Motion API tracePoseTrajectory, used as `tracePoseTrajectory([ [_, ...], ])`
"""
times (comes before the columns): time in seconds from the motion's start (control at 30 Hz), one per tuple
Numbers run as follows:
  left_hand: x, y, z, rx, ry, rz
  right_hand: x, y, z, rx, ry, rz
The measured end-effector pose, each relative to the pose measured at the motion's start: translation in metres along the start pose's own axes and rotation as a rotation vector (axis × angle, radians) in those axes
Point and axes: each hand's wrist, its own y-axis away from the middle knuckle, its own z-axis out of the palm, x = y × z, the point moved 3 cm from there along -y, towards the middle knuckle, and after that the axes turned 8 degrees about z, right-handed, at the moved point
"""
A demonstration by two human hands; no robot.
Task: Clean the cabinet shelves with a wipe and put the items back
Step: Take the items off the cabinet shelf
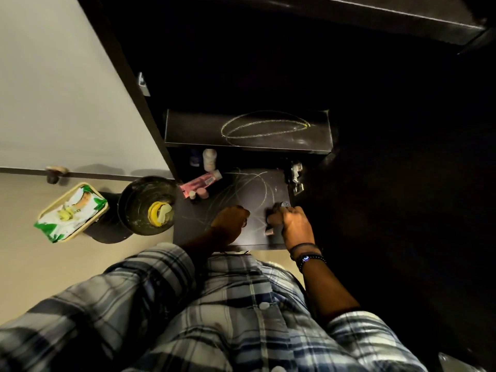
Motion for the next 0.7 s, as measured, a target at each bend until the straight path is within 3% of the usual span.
tracePoseTrajectory([
  [0.47,-0.08,0.066,-0.042,0.216,0.1,-0.212,-0.118,-0.04,0.026,0.008,-0.102,-0.205],
  [0.7,-0.101,0.078,-0.055,0.163,0.067,-0.305,-0.154,-0.061,0.031,0.054,-0.107,-0.25],
])
